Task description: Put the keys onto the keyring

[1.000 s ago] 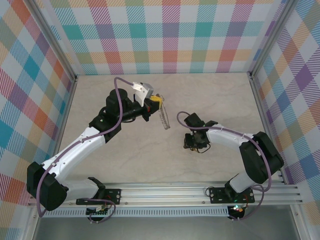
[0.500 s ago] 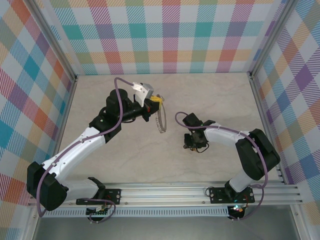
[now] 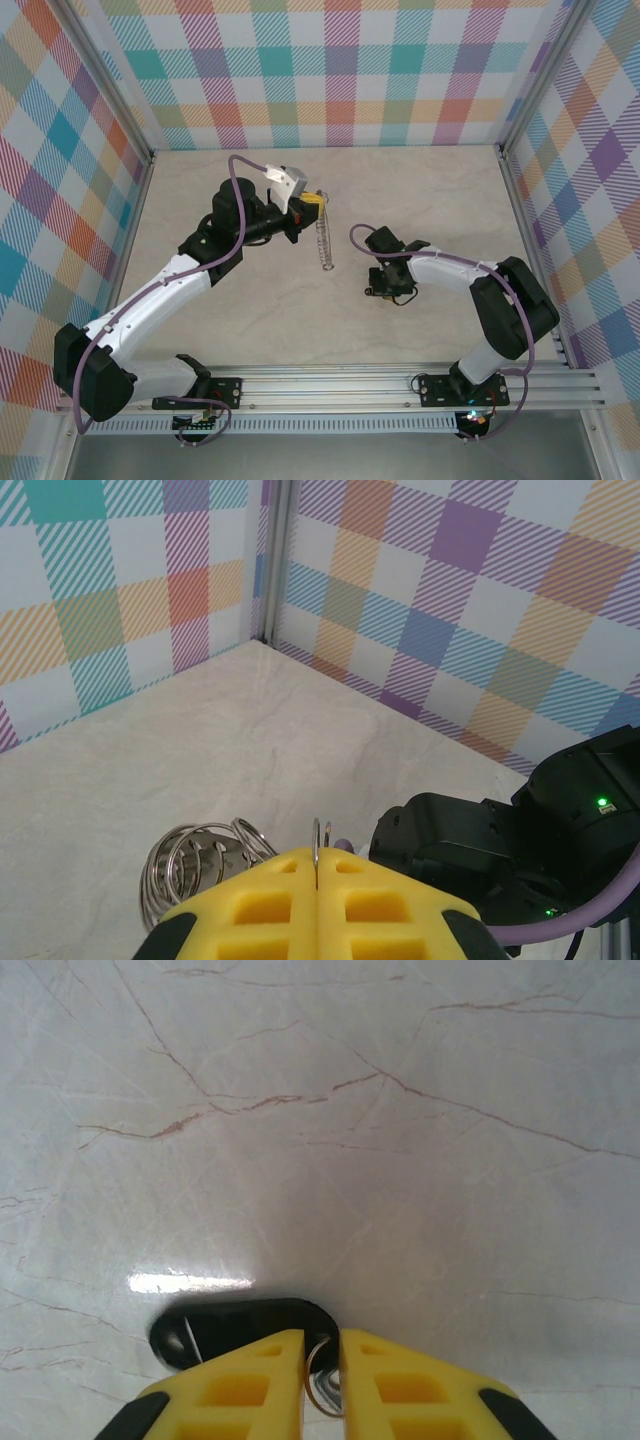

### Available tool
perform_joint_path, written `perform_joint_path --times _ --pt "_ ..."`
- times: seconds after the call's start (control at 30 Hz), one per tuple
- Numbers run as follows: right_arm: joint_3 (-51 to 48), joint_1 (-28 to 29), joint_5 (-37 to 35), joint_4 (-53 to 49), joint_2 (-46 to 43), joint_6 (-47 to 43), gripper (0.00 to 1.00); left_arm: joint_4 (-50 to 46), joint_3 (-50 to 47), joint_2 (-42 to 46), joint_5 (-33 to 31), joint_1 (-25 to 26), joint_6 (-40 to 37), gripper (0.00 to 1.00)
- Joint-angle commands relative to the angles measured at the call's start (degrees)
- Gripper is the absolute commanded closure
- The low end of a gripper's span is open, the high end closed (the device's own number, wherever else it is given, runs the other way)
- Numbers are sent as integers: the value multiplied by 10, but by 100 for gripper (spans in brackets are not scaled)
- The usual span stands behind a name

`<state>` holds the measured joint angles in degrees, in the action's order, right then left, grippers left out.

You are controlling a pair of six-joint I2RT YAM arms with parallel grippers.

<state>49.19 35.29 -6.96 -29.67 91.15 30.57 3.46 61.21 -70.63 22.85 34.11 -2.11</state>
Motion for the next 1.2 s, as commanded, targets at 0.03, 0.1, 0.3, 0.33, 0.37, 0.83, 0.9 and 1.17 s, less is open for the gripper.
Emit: perform_joint_path --times 0.03,0.1,0.3,0.33,0.37,0.83,0.9,1.17 --pt "6 4 -8 -17 -15 -9 87 47 1 9 4 3 8 100" --pt "6 4 -9 -19 -17 -10 89 47 2 8 6 3 11 100" --pt "5 4 -13 -22 -20 -14 94 47 3 8 8 4 11 100" --pt "5 4 -13 -22 -21 -14 95 47 3 8 8 3 11 100" --pt "5 4 -14 -22 -21 -15 97 47 3 7 8 3 11 100" --pt "18 4 99 16 -80 -23 100 47 4 5 10 3 14 100" --pt "16 4 118 30 -84 -23 100 47 4 5 9 3 13 100" --pt "0 -5 162 86 -118 -24 100 33 10 10 10 3 6 100"
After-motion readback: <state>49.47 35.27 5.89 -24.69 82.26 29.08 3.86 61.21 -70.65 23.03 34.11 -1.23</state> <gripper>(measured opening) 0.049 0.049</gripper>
